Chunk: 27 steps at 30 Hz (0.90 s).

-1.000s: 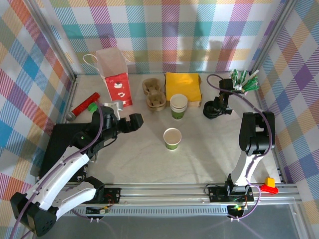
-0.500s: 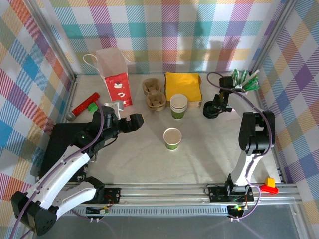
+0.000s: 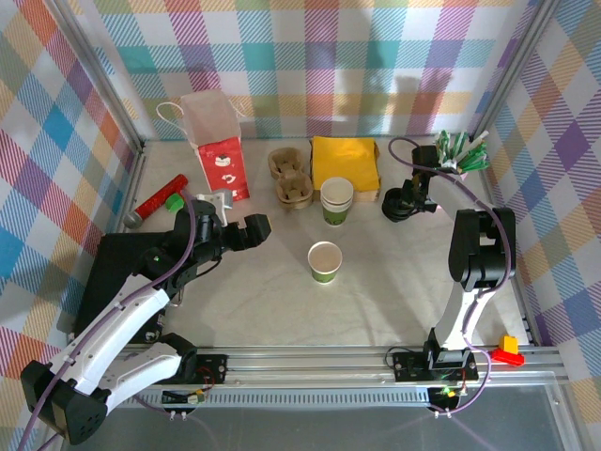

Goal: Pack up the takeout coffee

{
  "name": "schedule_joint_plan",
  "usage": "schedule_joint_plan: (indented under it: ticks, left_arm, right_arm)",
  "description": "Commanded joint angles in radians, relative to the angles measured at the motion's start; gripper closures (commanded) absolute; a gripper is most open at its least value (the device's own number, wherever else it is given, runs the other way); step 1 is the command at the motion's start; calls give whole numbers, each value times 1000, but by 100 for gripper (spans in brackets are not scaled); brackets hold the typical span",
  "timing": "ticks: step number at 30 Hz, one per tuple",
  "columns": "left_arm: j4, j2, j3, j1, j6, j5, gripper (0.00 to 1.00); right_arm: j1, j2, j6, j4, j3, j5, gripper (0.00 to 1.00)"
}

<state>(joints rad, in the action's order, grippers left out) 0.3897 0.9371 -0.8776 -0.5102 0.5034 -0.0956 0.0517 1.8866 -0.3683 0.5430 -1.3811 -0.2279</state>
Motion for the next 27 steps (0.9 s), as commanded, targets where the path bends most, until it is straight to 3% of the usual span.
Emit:
schedule_joint_plan:
  ticks: [1,17,27]
  left_arm:
    - [-15,-3,0,-13,-17,-4,2]
    - [-13,-14,-4,-13,-16,-10,2]
    - [-17,-16,-65,-51,-6,-57,3]
  right_arm:
    - [4,-6,14,17,-22,-16,82]
    - [17,-134,27,85,-10,-19,86]
    - [94,-352,48,157,69,45,88]
